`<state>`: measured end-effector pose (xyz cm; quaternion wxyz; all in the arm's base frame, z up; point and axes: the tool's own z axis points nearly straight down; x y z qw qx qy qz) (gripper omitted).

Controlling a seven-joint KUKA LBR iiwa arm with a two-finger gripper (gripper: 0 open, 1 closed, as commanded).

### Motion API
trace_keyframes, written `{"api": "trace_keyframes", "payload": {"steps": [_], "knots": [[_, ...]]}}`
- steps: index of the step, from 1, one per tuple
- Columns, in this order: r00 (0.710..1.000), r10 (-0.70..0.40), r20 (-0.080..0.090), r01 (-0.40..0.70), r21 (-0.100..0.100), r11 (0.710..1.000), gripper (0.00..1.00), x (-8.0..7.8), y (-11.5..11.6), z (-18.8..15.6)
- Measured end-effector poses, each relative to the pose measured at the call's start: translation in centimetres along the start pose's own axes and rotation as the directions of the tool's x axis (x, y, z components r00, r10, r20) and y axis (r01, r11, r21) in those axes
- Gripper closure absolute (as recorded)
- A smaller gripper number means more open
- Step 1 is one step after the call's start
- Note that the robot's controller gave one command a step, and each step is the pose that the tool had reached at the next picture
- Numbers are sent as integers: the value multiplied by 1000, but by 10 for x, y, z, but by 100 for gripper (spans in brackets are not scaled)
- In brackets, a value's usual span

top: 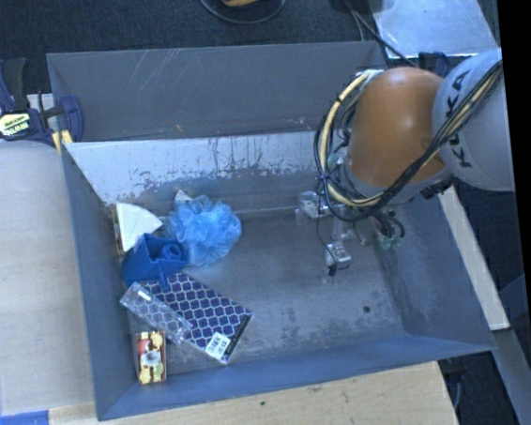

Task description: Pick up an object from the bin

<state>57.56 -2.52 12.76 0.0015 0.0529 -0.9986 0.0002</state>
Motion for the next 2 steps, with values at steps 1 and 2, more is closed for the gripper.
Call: {"api": "trace_keyframes", "payload": {"steps": [1, 2], "knots": [[998, -56, 7, 56, -2, 998, 0, 9, 53, 8], [1000, -18, 3, 18, 1, 1000, 0, -48, 25, 47]]}}
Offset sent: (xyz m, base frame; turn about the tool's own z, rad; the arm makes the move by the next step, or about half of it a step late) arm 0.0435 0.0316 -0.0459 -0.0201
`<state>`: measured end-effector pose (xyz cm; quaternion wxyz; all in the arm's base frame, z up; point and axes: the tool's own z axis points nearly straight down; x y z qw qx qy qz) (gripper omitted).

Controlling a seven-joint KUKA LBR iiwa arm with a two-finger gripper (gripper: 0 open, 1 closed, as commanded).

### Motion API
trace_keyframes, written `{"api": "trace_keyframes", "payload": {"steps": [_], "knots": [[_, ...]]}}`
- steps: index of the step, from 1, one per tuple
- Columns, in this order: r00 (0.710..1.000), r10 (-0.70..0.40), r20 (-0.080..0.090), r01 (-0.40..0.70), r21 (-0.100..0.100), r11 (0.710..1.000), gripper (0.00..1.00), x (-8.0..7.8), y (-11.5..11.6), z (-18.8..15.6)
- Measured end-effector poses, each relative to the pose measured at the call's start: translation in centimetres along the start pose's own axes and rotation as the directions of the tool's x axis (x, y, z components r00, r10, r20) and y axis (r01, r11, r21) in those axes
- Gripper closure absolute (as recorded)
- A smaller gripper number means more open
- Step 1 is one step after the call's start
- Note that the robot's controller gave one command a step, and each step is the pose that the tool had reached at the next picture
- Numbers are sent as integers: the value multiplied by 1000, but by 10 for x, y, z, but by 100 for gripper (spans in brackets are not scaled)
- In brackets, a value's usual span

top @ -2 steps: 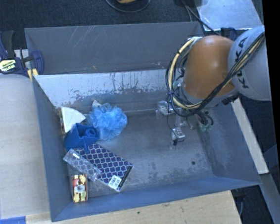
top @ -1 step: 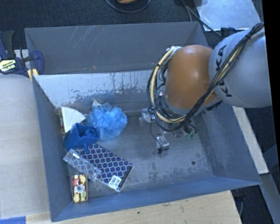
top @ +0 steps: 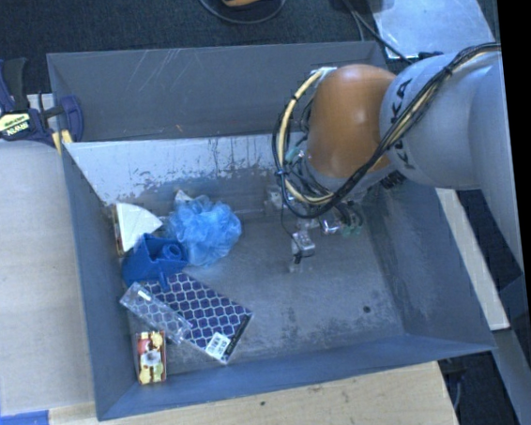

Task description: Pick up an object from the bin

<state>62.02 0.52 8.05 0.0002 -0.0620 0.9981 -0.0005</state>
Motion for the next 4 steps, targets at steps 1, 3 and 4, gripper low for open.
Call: {"api": "trace_keyframes", "payload": {"steps": [1, 3, 4], "knots": [[996, -93, 14, 93, -5, 996, 0, -9, 69, -49], [955, -295, 23, 295, 0, 955, 0, -17, 123, -54], [969, -245, 22, 246, -1, 969, 100, -26, 135, -47]]}}
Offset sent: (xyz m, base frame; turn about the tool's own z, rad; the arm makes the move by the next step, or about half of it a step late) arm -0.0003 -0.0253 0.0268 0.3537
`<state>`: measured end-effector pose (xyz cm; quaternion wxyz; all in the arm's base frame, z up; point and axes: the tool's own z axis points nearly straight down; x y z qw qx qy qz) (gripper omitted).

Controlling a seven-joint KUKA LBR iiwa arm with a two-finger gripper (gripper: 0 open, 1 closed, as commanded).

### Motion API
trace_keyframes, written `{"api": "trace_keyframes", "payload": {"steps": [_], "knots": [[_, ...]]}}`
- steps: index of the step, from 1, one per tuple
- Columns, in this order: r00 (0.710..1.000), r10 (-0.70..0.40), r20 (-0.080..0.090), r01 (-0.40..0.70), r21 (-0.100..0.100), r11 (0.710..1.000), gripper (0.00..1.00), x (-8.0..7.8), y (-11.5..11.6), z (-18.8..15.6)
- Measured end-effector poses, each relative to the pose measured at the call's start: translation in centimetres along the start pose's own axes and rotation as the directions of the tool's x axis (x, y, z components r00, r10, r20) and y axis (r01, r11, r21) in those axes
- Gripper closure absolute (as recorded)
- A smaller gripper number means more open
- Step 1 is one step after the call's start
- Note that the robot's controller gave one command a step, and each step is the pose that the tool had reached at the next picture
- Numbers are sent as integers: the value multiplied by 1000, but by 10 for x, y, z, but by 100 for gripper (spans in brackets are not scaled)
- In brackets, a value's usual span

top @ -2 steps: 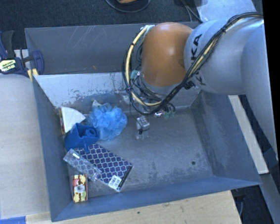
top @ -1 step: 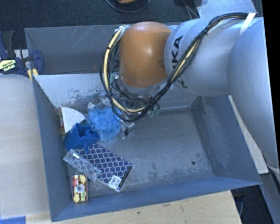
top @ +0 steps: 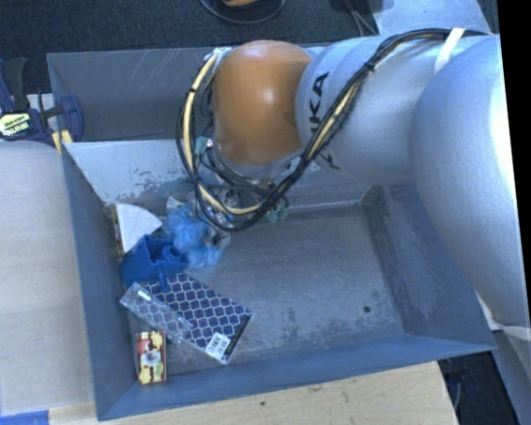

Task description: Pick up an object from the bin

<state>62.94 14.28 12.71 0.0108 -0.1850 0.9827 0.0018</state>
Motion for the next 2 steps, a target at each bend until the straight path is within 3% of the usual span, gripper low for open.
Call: {"api": "trace_keyframes", "payload": {"steps": [2], "knots": [[1000, -1, 0, 1, 0, 1000, 100, 0, 0, 0]]}}
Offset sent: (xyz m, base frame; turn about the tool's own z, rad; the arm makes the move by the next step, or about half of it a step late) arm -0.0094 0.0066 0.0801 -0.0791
